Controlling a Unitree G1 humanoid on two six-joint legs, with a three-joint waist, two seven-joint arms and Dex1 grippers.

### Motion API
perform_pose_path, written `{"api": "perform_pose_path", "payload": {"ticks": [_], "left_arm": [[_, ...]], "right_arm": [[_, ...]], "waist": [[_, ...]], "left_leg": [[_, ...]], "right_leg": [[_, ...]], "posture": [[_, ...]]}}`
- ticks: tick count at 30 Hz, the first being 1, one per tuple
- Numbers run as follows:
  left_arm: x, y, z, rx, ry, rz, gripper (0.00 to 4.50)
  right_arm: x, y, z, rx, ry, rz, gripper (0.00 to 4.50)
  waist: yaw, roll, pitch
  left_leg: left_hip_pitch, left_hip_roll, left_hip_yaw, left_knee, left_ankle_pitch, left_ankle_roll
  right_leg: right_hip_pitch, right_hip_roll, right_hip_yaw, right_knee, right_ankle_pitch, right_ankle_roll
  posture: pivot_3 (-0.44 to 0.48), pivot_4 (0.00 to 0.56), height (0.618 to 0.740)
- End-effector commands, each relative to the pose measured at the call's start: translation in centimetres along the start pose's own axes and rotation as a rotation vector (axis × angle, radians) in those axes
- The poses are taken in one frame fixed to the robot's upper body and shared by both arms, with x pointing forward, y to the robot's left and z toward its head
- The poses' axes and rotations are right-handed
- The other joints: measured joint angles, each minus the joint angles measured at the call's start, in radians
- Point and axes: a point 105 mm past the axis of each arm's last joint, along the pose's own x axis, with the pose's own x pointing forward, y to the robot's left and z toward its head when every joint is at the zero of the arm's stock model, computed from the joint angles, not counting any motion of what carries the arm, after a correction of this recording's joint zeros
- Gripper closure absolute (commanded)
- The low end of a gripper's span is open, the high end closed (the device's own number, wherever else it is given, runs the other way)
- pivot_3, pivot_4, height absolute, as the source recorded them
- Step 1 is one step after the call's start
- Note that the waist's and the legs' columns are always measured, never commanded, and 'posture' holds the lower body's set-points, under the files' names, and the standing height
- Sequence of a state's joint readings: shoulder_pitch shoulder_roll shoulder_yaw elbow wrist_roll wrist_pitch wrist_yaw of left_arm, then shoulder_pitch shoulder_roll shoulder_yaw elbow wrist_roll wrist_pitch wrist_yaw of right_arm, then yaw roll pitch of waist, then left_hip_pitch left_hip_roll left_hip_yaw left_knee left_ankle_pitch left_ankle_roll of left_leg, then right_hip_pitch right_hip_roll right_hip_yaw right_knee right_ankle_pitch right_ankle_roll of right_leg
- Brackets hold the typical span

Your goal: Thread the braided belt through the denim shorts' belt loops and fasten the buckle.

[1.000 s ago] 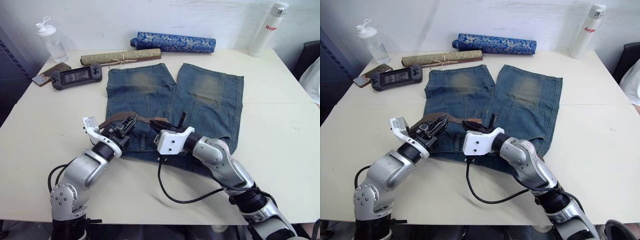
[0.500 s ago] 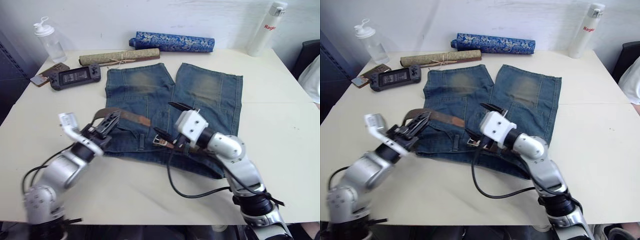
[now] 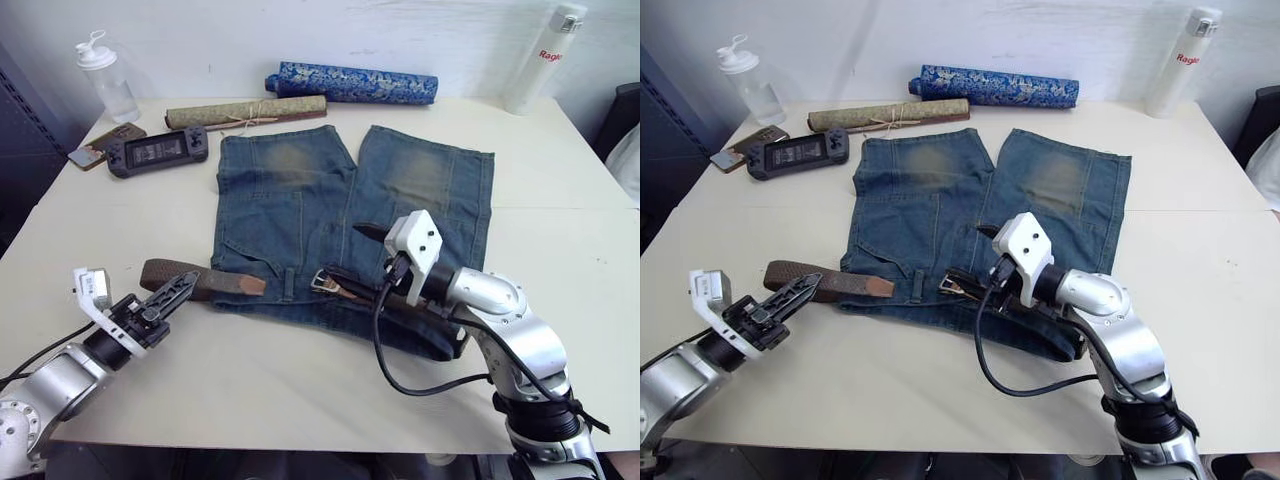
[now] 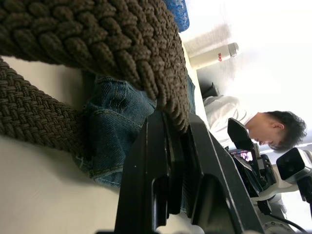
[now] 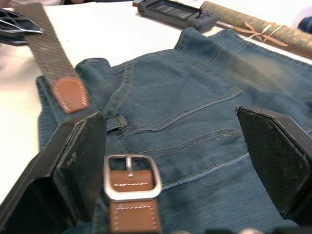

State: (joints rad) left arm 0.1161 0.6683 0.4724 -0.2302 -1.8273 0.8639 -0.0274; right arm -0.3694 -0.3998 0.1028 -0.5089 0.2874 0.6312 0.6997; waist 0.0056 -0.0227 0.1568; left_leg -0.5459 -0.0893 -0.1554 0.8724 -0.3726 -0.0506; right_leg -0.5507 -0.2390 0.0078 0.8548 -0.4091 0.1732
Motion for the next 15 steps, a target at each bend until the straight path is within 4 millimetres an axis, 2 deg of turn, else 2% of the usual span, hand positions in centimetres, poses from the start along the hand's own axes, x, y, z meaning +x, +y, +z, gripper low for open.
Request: {"api": "perform_pose_path", "payload": {"ticks": [1, 8, 15], "left_arm": [[0.5, -0.7, -0.2, 0.022, 0.019, -0.045, 4.5], [1.7, 0.4, -1.4, 0.055, 0.093, -0.027, 4.5], [2.7, 1.5, -1.7, 0.067, 0.114, -0.01, 4.5]], "right_arm": [[-0.8, 0.6, 0.9, -0.001, -0.011, 0.035, 0.02], [-2.3, 0.8, 0.5, 0.047, 0.058, 0.106, 0.02], [-3.7, 1.3, 0.4, 0.085, 0.108, 0.165, 0.02]], "waist": [[0.0, 0.0, 0.0], [-0.003, 0.001, 0.0], [0.002, 0.001, 0.0]], "left_leg": [[0.0, 0.0, 0.0, 0.0, 0.0, 0.0], [0.0, 0.0, 0.001, -0.001, 0.0, 0.0], [0.0, 0.0, 0.0, -0.002, 0.0, 0.0]], "right_leg": [[0.0, 0.0, 0.0, 0.0, 0.0, 0.0], [0.0, 0.0, 0.0, -0.001, 0.0, 0.001], [0.001, 0.0, 0.0, -0.004, 0.001, 0.002]], "posture": [[0.0, 0.15, 0.637], [0.0, 0.15, 0.637], [0.0, 0.15, 0.637]]}}
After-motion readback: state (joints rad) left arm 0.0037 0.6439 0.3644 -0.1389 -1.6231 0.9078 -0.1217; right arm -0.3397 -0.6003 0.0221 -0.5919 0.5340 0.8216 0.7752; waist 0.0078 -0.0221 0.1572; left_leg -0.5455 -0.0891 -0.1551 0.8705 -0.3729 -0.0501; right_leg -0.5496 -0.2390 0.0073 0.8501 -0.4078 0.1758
